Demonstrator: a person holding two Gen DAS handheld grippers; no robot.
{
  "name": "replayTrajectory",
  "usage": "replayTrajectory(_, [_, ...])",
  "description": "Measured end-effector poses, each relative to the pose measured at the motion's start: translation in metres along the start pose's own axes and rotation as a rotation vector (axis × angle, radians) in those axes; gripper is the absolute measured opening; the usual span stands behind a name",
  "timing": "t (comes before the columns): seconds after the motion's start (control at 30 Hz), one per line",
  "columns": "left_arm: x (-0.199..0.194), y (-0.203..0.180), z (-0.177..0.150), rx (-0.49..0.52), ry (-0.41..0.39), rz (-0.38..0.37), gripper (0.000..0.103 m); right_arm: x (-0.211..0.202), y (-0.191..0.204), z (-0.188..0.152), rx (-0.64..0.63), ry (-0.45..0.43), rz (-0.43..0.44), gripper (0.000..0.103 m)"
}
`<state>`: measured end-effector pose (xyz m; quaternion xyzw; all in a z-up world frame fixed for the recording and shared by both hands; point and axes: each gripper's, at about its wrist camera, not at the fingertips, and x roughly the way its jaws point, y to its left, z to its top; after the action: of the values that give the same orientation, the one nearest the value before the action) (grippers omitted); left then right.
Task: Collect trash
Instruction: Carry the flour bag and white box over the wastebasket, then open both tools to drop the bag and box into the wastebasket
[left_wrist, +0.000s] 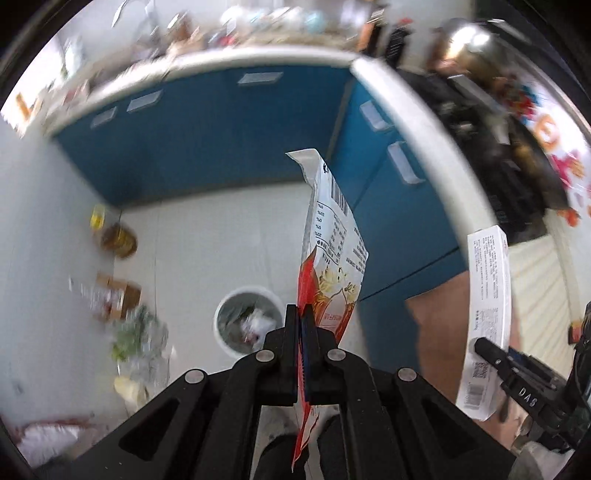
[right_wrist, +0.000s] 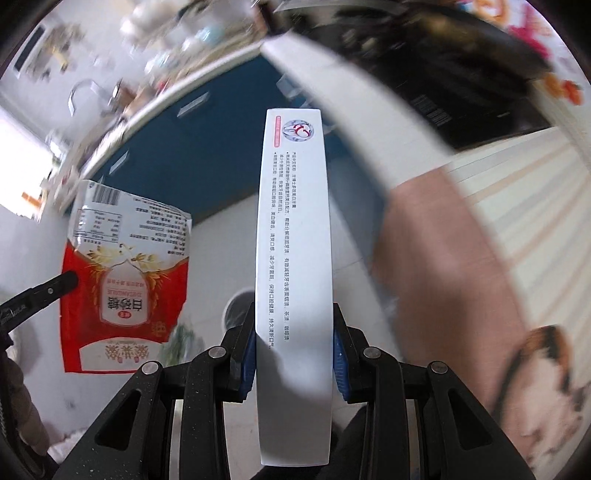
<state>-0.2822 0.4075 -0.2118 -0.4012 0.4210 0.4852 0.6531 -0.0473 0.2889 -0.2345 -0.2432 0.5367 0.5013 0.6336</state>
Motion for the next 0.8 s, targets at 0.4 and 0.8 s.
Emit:
replayTrajectory(0.4, [0.251,0.140,-0.058,-0.261,0.276,0.034,0.000,0.290,0.074,-0.064,-0.076,0.360,0.106,0.036])
replayTrajectory(0.8, [0.461,0.195,-0.098,-0.338,0.454,0.042,0.005,0.565,0.092,-0.106,-0.172,0.685,0.102,0.036])
